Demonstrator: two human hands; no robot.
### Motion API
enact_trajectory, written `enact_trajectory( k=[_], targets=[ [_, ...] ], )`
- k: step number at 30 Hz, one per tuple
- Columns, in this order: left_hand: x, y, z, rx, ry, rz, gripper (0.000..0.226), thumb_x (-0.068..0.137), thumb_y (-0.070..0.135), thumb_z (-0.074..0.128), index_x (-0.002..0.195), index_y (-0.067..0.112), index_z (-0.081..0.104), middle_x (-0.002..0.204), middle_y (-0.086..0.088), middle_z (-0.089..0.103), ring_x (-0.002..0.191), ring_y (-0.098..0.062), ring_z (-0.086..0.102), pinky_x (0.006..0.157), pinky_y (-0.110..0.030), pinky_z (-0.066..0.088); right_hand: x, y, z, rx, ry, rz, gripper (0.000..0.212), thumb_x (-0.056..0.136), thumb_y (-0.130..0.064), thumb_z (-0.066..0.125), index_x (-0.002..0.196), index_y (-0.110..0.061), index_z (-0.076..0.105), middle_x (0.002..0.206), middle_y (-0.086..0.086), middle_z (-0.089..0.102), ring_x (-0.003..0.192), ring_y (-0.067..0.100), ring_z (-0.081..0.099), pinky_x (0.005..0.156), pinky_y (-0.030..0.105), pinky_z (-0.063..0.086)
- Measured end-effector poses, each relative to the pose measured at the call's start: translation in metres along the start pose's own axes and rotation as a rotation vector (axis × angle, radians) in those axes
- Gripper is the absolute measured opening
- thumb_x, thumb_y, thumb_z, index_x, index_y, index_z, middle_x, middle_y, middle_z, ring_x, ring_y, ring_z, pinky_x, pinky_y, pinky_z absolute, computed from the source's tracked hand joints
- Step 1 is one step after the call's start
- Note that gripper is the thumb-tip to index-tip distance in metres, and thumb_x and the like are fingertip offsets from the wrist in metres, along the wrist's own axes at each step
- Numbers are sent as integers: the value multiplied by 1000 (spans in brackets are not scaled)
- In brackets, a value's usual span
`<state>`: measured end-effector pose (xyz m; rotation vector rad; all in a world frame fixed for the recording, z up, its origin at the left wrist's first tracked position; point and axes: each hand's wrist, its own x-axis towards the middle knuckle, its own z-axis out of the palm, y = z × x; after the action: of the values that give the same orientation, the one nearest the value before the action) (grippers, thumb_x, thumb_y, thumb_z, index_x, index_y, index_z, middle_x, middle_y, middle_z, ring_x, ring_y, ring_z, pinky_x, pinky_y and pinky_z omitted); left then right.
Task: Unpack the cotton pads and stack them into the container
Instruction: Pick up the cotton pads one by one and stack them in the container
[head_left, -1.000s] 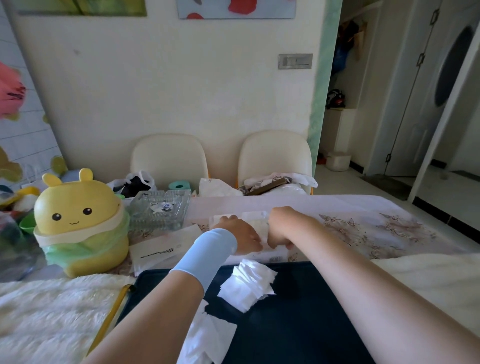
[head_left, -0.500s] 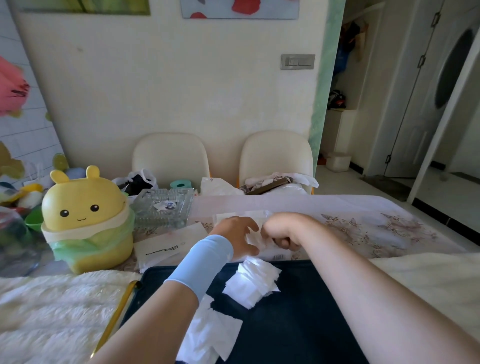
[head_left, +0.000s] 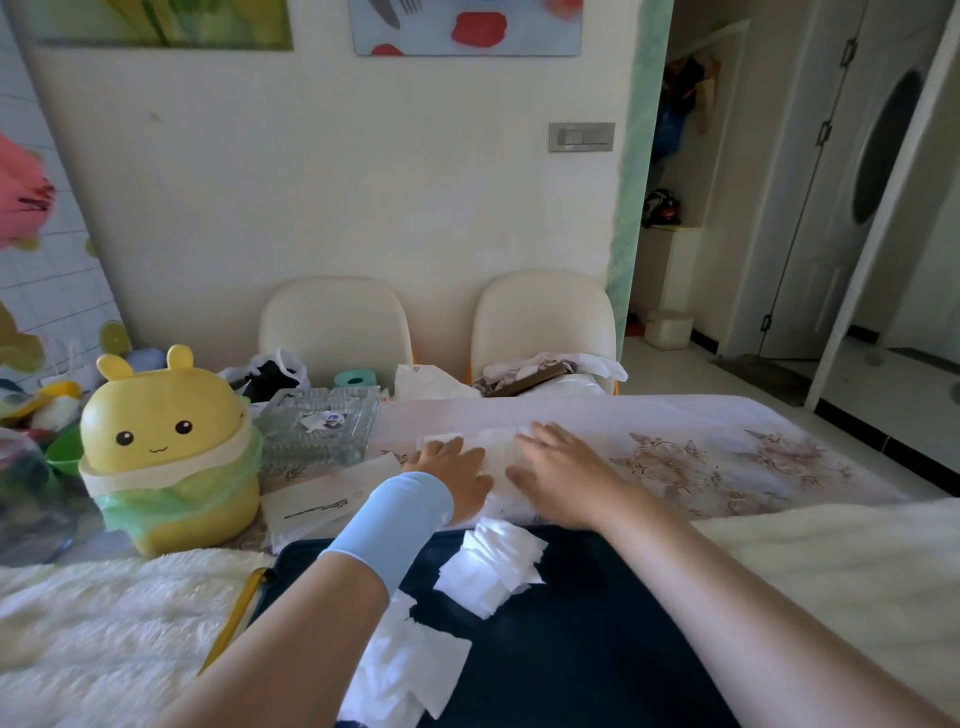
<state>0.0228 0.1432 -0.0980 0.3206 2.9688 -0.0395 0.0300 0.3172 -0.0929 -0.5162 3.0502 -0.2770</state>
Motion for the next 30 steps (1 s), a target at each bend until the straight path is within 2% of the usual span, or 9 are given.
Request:
enact_trajectory(
  k=[2,4,12,16,19,22,24,27,30],
  targets=[
    [0,1,5,165,-80,49,49,103,25,35,152,22,30,164,-13,7,149,-42,2,120,-55,13,0,-4,10,-16,-106,-22,67,108,-49,20,161,-11,5,169,11,-7,156,25,-7,126,43,3],
    [-1,2,9,229,-100,77,54,103,17,36,156,19,22,165,-16,-7,150,-41,-11,122,-54,3,2,-5,16,-30,-164,2,70,106,-54,13,161,-15,-4,168,9,-13,155,22,-14,124,43,-5],
    [-6,7,6,298,-81,122,60,104,18,43,157,19,15,165,-7,-14,150,-36,-14,121,-56,4,9,-5,21,-80,-129,29,66,105,-53,7,161,-20,-5,168,7,-12,155,20,-13,123,53,-8],
    [-7,-1,3,55,0,66,53,106,22,35,156,15,19,166,-11,-6,152,-32,-7,123,-48,3,5,-8,14,31,-83,18,65,106,-53,12,162,-22,2,169,5,-12,155,19,-14,123,53,-5],
    [-18,-11,-6,-230,113,42,50,107,27,34,155,22,25,166,-4,5,153,-25,1,123,-41,5,-7,-11,3,149,215,-60,48,107,-40,31,152,-23,38,163,5,25,151,22,21,119,43,22],
    [-39,-23,-17,-363,231,10,42,104,30,43,146,30,42,158,2,29,146,-22,19,120,-39,18,-25,-21,-6,239,343,-122,27,101,-26,46,116,-27,69,122,-7,66,110,16,60,91,36,49],
    [-61,-32,-21,-365,172,-32,35,102,33,46,136,32,52,147,5,41,139,-21,32,116,-39,28,-37,-32,-8,245,277,-154,22,98,-30,50,100,-27,71,104,-10,70,96,16,63,83,37,53],
    [-107,-39,-25,-279,-84,-63,41,96,51,49,131,33,56,141,9,48,129,-21,47,110,-37,37,-53,-47,-3,196,138,-185,28,96,-43,53,115,-29,69,119,-11,64,111,12,57,92,33,49],
    [-141,-40,-7,-161,-314,-124,74,88,72,45,152,39,28,162,7,22,147,-23,26,119,-42,24,-64,-56,2,160,52,-161,38,94,-49,53,127,-34,63,133,-8,54,128,14,44,99,34,42]
  ],
)
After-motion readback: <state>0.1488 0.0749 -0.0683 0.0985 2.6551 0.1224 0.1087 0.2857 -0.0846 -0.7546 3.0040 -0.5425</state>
